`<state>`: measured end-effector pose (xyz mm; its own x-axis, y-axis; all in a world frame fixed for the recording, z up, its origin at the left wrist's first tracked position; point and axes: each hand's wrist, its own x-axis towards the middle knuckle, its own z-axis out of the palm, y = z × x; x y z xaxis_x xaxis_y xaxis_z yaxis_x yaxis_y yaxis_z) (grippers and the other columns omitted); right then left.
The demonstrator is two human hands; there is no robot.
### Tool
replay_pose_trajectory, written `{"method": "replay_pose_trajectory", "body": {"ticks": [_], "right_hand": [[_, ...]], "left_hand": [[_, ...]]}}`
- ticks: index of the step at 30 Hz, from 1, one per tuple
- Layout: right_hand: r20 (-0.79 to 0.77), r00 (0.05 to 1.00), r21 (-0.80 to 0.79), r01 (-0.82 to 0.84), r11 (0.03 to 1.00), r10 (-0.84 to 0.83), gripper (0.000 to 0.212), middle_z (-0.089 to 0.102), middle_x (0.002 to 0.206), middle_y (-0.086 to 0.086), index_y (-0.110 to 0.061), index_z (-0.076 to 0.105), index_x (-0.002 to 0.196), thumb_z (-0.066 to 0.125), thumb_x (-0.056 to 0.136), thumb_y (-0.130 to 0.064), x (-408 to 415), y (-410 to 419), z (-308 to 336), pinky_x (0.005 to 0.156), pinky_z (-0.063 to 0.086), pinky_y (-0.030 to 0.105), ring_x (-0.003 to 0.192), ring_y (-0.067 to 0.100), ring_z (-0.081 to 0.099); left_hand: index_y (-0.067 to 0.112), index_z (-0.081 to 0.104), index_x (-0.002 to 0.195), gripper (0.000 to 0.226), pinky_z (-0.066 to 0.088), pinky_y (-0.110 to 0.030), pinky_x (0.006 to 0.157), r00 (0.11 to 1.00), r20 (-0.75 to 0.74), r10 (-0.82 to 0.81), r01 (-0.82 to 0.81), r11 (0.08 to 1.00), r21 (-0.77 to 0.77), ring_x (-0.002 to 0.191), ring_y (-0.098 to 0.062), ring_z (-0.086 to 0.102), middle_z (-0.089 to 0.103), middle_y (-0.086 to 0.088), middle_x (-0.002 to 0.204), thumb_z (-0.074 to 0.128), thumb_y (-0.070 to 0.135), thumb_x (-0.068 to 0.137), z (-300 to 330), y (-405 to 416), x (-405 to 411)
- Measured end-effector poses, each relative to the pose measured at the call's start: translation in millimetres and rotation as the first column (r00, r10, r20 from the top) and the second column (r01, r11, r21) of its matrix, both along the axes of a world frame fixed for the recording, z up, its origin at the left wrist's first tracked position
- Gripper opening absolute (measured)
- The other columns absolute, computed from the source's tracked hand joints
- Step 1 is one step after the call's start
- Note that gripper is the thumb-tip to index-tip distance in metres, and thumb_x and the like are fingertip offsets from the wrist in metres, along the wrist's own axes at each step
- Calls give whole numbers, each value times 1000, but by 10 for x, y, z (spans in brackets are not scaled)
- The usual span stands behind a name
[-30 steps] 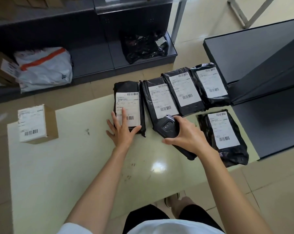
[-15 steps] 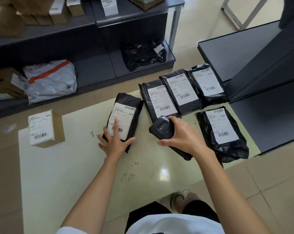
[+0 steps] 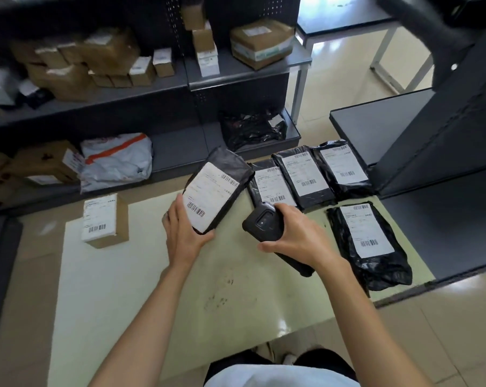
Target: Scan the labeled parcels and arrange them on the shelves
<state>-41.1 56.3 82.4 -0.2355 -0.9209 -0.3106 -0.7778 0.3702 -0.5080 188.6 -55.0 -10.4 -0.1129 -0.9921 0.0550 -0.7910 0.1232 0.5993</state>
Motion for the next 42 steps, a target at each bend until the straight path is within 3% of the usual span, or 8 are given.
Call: {"method": "replay_pose_trajectory", "body": {"ticks": [5,9,15,21,29,34,42], "right_hand": [[14,998,-89,54,995,-53,73,57,115,-11,-33,47,128,77,65,-55,-3,155,333,82,52,37,99,17,61],[7,998,-183,67,981,-67,79,57,121,-10,-32,44,135,76,67,-57,0,360,595,84,49,36,107,19,60],[-48,996,-217,63,974,-75,84,53,127,-11,-32,38,140,76,69,-56,47,864,719,86,50,39,109,23,61],[-45,997,-195,58,979,-68,86,51,129,-9,-32,37,142,77,70,-57,53,1304,658,81,47,38,109,23,60],[-101,994,-117,34,993,-46,79,53,123,-11,-33,42,135,77,69,-58,2,1574,606,75,40,34,106,21,60],[-48,995,-167,80,983,-89,83,54,120,-16,-37,43,135,77,64,-61,13,1616,634,84,49,38,108,16,59],[-18,979,-199,197,960,-204,87,53,125,-15,-35,40,140,78,66,-61,193,1461,685,81,44,36,112,17,58]], "left_hand": [[14,22,151,120,46,-40,94,962,185,-199,247,927,-283,132,-29,29,31,-3,148,90,25,53,777,-74,-140],[10,27,149,114,43,-37,101,903,321,-285,397,839,-373,132,-30,31,34,-6,146,90,29,56,1132,50,-248],[12,29,148,112,57,-36,76,878,352,-324,443,829,-342,131,-29,31,35,-5,145,90,29,55,1194,476,-293],[15,28,148,113,59,-36,61,865,374,-334,449,848,-283,130,-26,30,34,0,145,89,30,54,1100,830,-286],[14,30,147,107,53,-31,59,875,338,-347,456,827,-329,127,-26,32,36,0,142,87,33,57,1145,1062,-300],[16,29,147,106,54,-29,60,874,313,-372,467,821,-329,127,-25,33,36,1,143,86,37,59,1171,968,-311],[22,27,147,108,56,-38,62,824,302,-479,555,790,-262,126,-23,31,34,6,143,82,39,56,1184,662,-352]]}}
